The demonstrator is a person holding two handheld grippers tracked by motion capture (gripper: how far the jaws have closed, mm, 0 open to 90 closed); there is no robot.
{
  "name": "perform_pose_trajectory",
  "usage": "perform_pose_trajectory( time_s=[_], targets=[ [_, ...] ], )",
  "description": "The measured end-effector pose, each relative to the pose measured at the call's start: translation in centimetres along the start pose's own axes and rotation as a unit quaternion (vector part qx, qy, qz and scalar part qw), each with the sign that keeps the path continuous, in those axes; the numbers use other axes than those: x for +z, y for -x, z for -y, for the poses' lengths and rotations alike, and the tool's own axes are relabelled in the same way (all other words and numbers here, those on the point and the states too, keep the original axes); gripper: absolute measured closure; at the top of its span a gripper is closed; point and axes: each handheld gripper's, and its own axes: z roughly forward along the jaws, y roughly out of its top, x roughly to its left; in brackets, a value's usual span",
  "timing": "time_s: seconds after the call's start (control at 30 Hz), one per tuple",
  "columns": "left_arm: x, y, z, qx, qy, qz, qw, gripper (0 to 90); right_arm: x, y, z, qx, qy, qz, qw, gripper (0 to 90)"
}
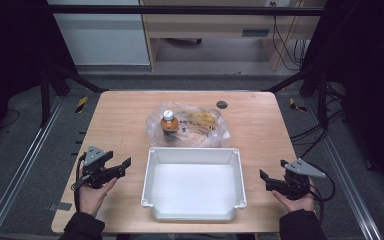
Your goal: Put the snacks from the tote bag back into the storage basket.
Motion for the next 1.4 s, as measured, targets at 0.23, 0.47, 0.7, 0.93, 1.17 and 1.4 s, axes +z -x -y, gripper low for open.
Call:
perform_pose_trajectory(
  time_s=[0.23, 0.47, 0.7, 0.93, 1.17, 1.4],
  targets=[
    [0.1, 0.5, -0.3, 0.004, -0.003, 0.011, 0.9999, 24.6, -0.2, 0.0, -0.1, 0.002, 0.005, 0.0, 1.0, 15.0],
    [0.2, 1.2, -0.8, 0.01, 0.002, 0.017, 0.9998, 24.1, -0.2, -0.2, -0.1, 0.004, 0.008, -0.005, 0.9999, 15.0],
    [0.2, 1.8, -1.4, 0.018, 0.012, 0.025, 0.9995, 23.7, -0.3, -0.2, -0.2, 0.007, 0.014, -0.009, 0.9998, 14.9],
    [0.3, 2.4, -1.8, 0.028, 0.014, 0.031, 0.999, 23.5, -0.4, -0.5, -0.6, 0.0, 0.02, -0.012, 0.9997, 14.5],
    [0.5, 2.8, -2.4, 0.033, 0.018, 0.034, 0.9987, 23.5, -0.4, -0.8, -0.8, 0.001, 0.023, -0.02, 0.9995, 14.4],
    [0.7, 3.0, -3.2, 0.034, 0.027, 0.038, 0.9983, 24.0, -0.5, -0.9, -1.0, 0.005, 0.028, -0.021, 0.9994, 14.4]
  ],
)
